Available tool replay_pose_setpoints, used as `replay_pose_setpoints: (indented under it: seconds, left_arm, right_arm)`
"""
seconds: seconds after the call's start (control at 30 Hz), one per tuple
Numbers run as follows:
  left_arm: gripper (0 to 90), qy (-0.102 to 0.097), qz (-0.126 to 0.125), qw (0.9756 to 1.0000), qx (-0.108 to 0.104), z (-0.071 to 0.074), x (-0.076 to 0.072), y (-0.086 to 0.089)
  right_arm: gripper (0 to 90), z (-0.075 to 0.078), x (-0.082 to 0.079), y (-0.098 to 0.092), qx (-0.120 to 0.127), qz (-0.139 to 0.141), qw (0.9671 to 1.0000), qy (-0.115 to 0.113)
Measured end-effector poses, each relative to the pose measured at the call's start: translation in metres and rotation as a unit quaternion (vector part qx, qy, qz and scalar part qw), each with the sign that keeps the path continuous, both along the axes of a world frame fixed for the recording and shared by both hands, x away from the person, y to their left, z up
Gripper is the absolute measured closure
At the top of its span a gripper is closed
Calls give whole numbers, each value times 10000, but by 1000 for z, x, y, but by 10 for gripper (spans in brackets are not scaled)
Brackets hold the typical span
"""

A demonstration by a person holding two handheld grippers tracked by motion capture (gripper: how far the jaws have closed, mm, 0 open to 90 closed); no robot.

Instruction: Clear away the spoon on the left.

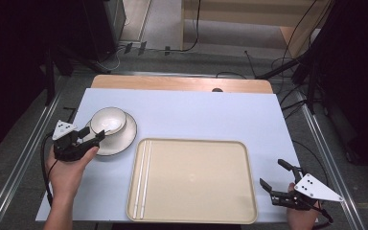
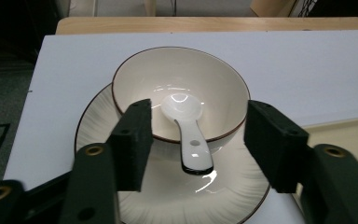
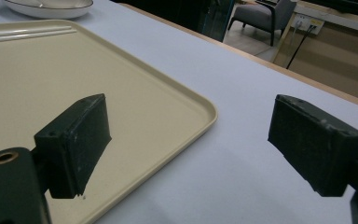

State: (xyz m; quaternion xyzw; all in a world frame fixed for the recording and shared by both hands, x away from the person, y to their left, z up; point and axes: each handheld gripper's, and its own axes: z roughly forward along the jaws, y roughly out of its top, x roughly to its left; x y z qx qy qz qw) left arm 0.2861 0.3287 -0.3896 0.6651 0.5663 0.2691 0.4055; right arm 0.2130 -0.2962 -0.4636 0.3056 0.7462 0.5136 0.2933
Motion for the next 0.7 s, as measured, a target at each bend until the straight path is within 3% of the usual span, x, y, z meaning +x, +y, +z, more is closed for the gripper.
replay_pose_setpoints:
  seconds: [0.03, 0.07, 0.13, 0.17, 0.23, 0.27, 0.37, 0.4, 0.53, 0.57, 0.7]
  left_arm:
    - [490, 53, 52, 9999, -96, -2, 2, 5]
    - [501, 53, 52, 9999, -96, -2, 2, 5]
    - [507, 267, 94, 9989, -381, -5, 6, 12]
    - [514, 267, 94, 9989, -381, -5, 6, 12]
    - [527, 341, 121, 9969, -701, -7, 7, 16]
    - [550, 370, 139, 9956, -845, -8, 8, 18]
    - [596, 671, 34, 9886, -1346, -12, 12, 23]
    - [608, 672, 13, 9871, -1453, -13, 12, 23]
    - [652, 765, 10, 9853, -1524, -14, 13, 24]
    - [656, 828, -8, 9825, -1670, -15, 14, 25]
    - [674, 891, -13, 9801, -1773, -17, 15, 25]
  right_arm:
    - [130, 0, 0, 0, 3, 1, 10000, 2]
    - [130, 0, 0, 0, 3, 1, 10000, 2]
    - [130, 0, 0, 0, -14, 13, 10000, -1]
    - [130, 0, 0, 0, -14, 13, 10000, -1]
    - [130, 0, 0, 1, -15, 8, 10000, -4]
    - [130, 0, 0, 1, -17, 8, 10000, -5]
    - [130, 0, 0, 1, -30, 11, 10000, 5]
    - [130, 0, 0, 1, -32, 9, 10000, 2]
    - [130, 0, 0, 1, -32, 1, 10000, -8]
    - [130, 0, 0, 1, -37, -2, 10000, -12]
    - [130, 0, 0, 1, -36, -3, 10000, -14]
